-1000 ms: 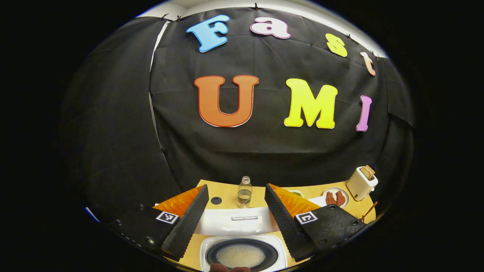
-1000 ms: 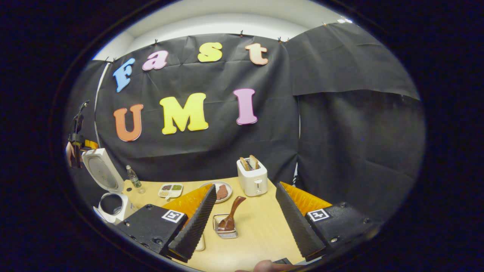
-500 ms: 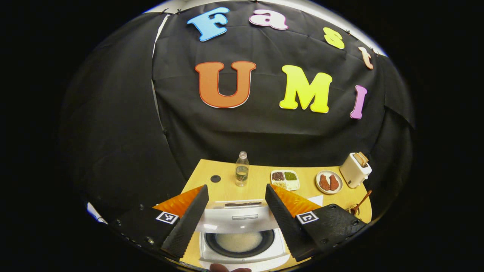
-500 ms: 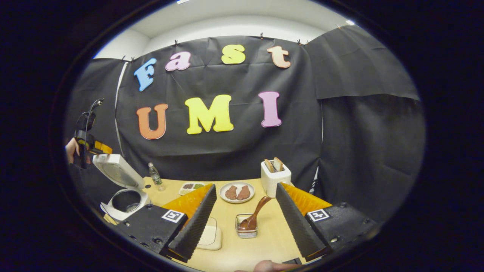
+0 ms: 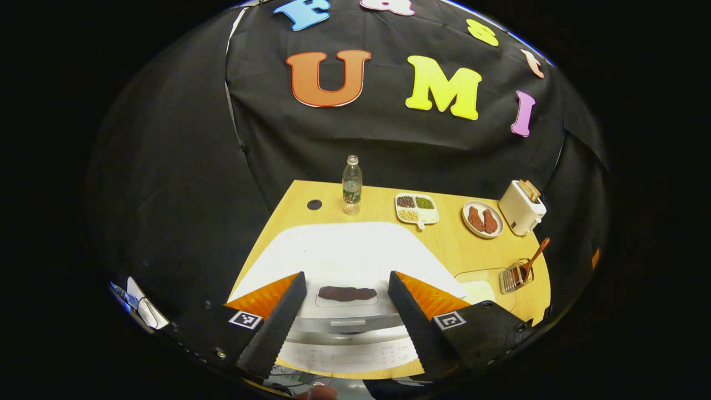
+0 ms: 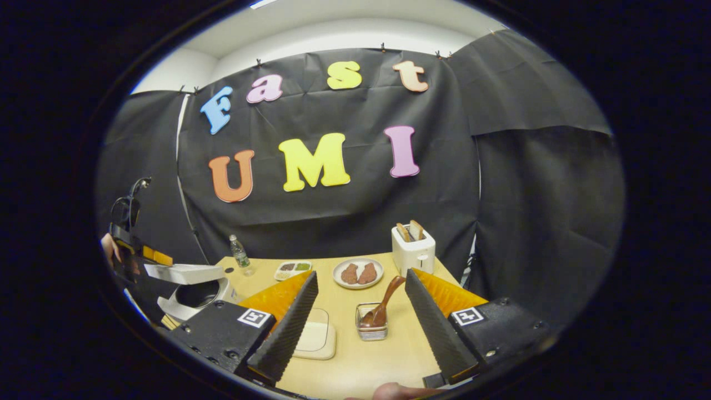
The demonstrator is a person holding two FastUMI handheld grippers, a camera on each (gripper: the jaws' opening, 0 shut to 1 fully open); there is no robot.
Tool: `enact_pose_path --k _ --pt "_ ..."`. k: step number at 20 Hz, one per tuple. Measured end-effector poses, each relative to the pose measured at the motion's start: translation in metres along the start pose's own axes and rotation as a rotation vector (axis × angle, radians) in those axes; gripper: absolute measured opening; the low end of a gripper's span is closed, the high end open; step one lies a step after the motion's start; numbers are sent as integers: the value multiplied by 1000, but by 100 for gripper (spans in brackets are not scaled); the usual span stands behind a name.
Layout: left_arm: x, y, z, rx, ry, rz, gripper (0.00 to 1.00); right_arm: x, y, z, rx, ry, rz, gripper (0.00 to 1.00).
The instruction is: Close the left gripper, press the button to open the rice cooker; take a wooden spoon from the chopstick holder with the right hand, scoop a spoonful of rice and pour it into the rice cooker, then put the wooden spoon back into the chopstick holder.
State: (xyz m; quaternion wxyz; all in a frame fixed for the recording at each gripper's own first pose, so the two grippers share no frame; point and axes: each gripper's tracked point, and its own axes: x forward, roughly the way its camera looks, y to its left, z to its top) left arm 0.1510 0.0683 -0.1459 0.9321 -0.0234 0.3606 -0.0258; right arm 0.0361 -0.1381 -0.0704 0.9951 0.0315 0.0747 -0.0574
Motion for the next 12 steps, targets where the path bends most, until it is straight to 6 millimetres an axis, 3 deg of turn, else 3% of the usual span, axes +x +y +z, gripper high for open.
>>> enact_pose_path --k 1,2,6,10,12 --pt "4 1 -7 0 16 1 97 -1 2 0 8 2 9 96" --pt "6 2 -14 0 28 1 96 0 5 -2 21 8 19 100" --pt "16 0 -41 2 84 8 100 5 7 -10 46 29 36 96" --pt "27 0 -77 -1 190 8 97 10 11 -10 49 37 51 100" --pt "29 0 -81 -3 202 11 97 14 14 -9 46 40 58 100"
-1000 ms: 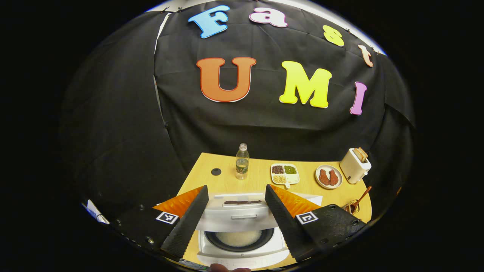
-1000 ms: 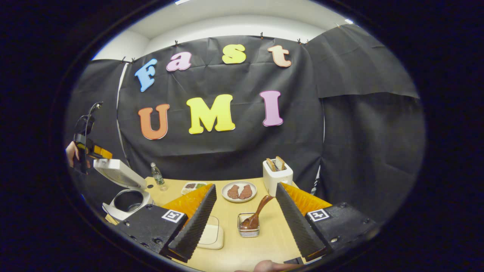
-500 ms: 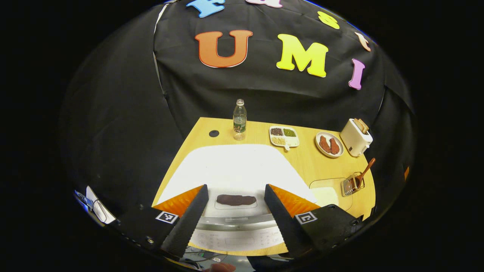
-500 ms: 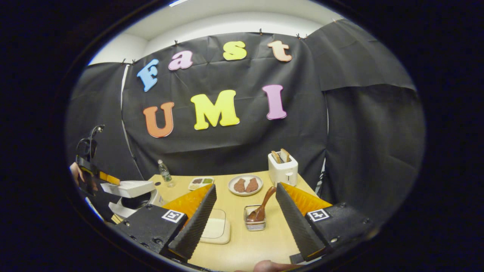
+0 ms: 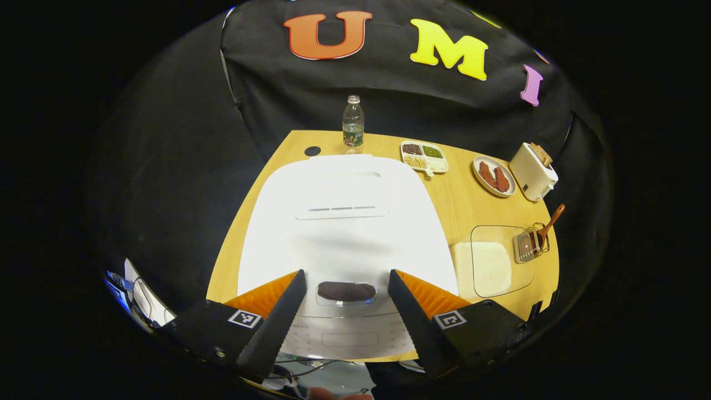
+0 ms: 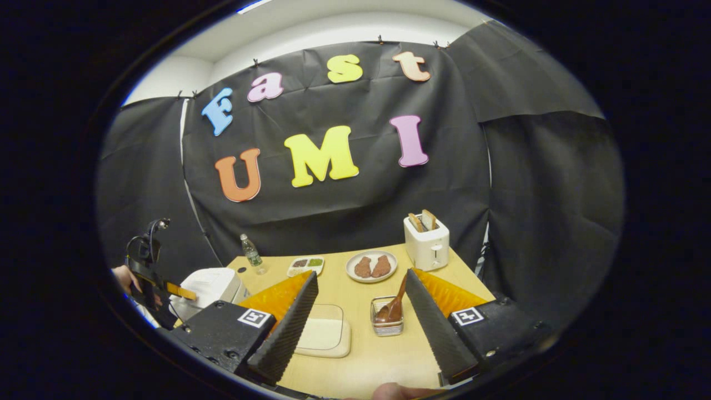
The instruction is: Close the left gripper, press the button to open the rice cooker; take a wooden spoon from the chopstick holder with the right hand, scoop a spoonful of rice and pour it into the rice cooker, then put the wooden spoon back into the chopstick holder.
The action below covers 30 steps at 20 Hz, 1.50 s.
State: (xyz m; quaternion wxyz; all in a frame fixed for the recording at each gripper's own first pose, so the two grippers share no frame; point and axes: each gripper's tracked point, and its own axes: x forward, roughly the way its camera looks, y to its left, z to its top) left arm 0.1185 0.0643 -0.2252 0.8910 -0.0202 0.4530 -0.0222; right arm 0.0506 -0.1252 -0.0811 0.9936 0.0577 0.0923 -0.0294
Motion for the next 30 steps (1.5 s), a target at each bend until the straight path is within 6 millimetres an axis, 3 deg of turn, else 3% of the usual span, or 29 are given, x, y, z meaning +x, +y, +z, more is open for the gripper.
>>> enact_pose_path --k 5,10,12,18,21,25,27,30 --pt "1 2 -15 -12 72 -10 100 14 12 -5 11 18 34 100" --pt "3 1 -14 -20 22 -13 100 23 26 -17 20 48 72 100" --pt "2 3 -10 -8 9 -10 100 25 32 -22 26 67 91 100" --pt "-2 -2 -1 -78 -82 -20 98 21 34 -1 8 23 78 100" --pt "-11 -8 18 -90 -160 -44 96 16 40 -1 0 23 84 100" --pt "-41 -13 52 -67 -304 -56 96 8 46 13 -35 -9 69 100" --pt "-71 -20 72 -62 -409 -76 96 2 53 22 -48 -37 63 96" --pt "-123 -22 90 -47 -576 -93 95 -11 65 39 -60 -84 42 100"
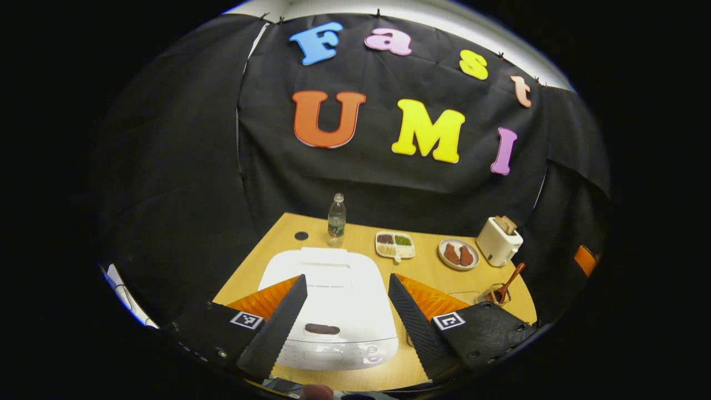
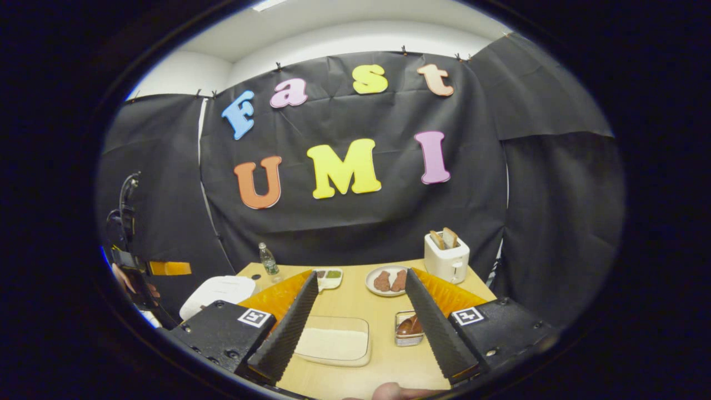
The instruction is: Close the left gripper, press the button to open the rice cooker; take a wooden spoon from the chopstick holder with the right hand, scoop a spoonful of rice and pour it into the rice cooker, then put the wooden spoon back into the chopstick holder.
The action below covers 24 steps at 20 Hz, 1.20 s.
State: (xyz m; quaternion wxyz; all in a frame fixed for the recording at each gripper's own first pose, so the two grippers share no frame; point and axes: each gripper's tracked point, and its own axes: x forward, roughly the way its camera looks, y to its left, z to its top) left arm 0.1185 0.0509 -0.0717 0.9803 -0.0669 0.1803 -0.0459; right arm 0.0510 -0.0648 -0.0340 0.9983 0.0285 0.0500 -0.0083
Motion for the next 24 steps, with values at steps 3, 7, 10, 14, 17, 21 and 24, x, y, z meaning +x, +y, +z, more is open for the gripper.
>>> enact_pose_path --k 3,7,10,14,17,21,24 --pt "-27 -10 29 40 -137 -26 95 -20 13 20 -31 -53 -31 96" --pt "-63 -38 49 76 -255 -81 95 -48 25 48 -43 -137 -77 96" --pt "-86 -64 44 100 -282 -102 95 -64 17 57 -57 -191 -124 100" --pt "-119 -108 36 106 -315 -111 95 -82 5 59 -50 -197 -128 100" --pt "-139 -140 33 78 -344 -121 95 -97 -5 56 -52 -201 -112 100" --pt "-160 -161 30 86 -387 -128 95 -116 -13 46 -97 -196 -78 100" --pt "-170 -172 19 81 -370 -117 95 -131 -9 43 -88 -192 -40 100"
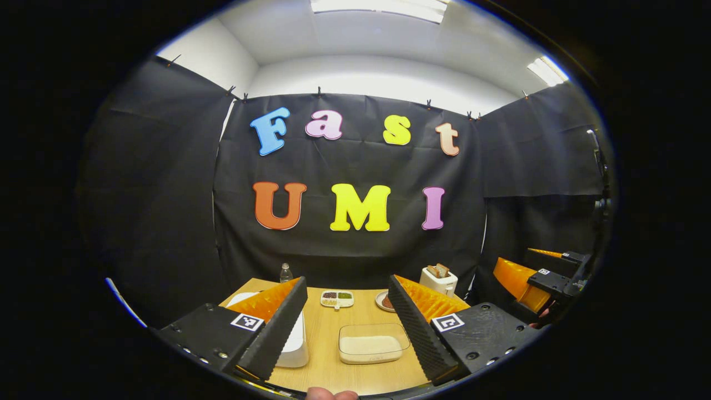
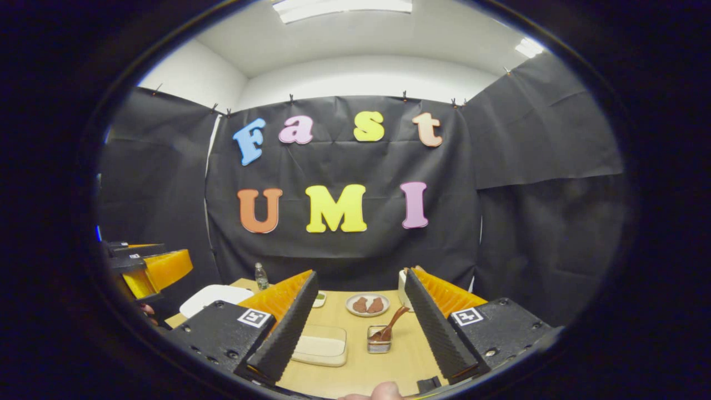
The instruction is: Close the left gripper, press the button to open the rice cooker; take a wooden spoon from the chopstick holder with the right hand, scoop a spoonful of rice and pour it into the rice cooker, then put the wooden spoon back into the chopstick holder.
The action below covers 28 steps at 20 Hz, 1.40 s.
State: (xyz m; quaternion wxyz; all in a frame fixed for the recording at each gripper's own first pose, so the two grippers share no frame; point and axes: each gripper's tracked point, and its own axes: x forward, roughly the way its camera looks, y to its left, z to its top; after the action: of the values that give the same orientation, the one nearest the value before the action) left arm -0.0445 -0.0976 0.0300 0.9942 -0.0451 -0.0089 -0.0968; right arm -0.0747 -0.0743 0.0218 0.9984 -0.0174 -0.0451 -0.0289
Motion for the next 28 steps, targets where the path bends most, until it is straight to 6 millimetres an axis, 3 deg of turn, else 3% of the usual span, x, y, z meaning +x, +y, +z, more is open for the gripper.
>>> enact_pose_path --k 1,7,10,13,22,23,25,26,28 --pt "-4 -4 0 -3 2 3 95 -5 2 0 -2 0 13 96" --pt "-25 -10 0 -12 4 0 95 -30 -1 4 -2 -6 5 100" --pt "-29 -6 -1 10 -1 -5 95 -35 6 3 -3 -15 4 96" --pt "-33 -2 -4 25 5 -3 95 -42 17 -1 7 -1 15 100" --pt "-38 7 5 34 -35 28 95 -46 33 -4 3 9 40 100" --pt "-38 10 6 35 -39 34 95 -46 35 -3 6 11 43 96" --pt "-37 13 5 37 -46 46 94 -46 36 -3 7 11 44 100" --pt "-34 14 5 40 -47 50 94 -45 38 -5 9 16 47 96" --pt "-34 12 4 40 -46 51 94 -43 42 -6 15 20 51 100"
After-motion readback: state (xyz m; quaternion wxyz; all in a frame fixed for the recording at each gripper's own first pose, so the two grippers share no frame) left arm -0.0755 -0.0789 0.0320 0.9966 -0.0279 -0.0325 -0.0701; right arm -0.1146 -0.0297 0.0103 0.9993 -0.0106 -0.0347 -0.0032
